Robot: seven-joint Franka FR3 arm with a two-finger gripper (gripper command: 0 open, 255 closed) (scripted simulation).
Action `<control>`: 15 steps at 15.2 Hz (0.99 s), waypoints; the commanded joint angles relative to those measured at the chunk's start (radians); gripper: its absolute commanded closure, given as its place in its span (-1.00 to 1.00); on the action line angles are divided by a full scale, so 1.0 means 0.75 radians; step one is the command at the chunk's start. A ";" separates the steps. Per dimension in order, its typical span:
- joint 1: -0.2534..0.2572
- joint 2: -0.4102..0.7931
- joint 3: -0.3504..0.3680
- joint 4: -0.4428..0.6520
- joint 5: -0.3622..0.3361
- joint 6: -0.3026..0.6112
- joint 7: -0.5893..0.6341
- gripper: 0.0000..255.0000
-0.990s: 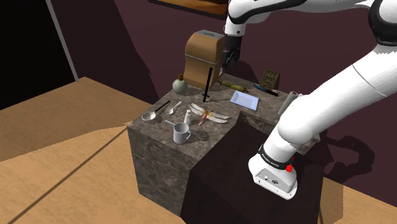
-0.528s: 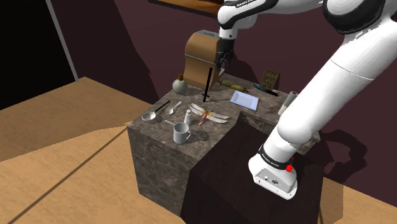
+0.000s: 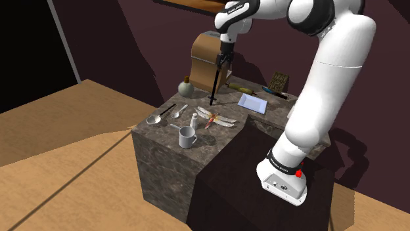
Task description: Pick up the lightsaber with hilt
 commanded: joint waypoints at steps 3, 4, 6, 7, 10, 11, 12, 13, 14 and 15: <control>-0.064 0.220 -0.002 0.231 0.088 -0.011 -0.073 -1.00; -0.082 0.274 0.000 0.294 0.108 -0.018 -0.086 -1.00; -0.122 0.386 0.008 0.429 0.146 -0.040 -0.109 -1.00; -0.144 0.444 0.013 0.502 0.164 -0.054 -0.118 -1.00; -0.198 0.585 0.027 0.692 0.202 -0.099 -0.133 -1.00; -0.198 0.590 0.029 0.683 0.204 -0.084 -0.134 -1.00; -0.198 0.596 0.031 0.674 0.205 -0.070 -0.135 -1.00; -0.198 0.602 0.032 0.665 0.208 -0.055 -0.136 -1.00; -0.198 0.608 0.033 0.657 0.210 -0.041 -0.138 -1.00; -0.198 0.614 0.035 0.649 0.212 -0.027 -0.139 -1.00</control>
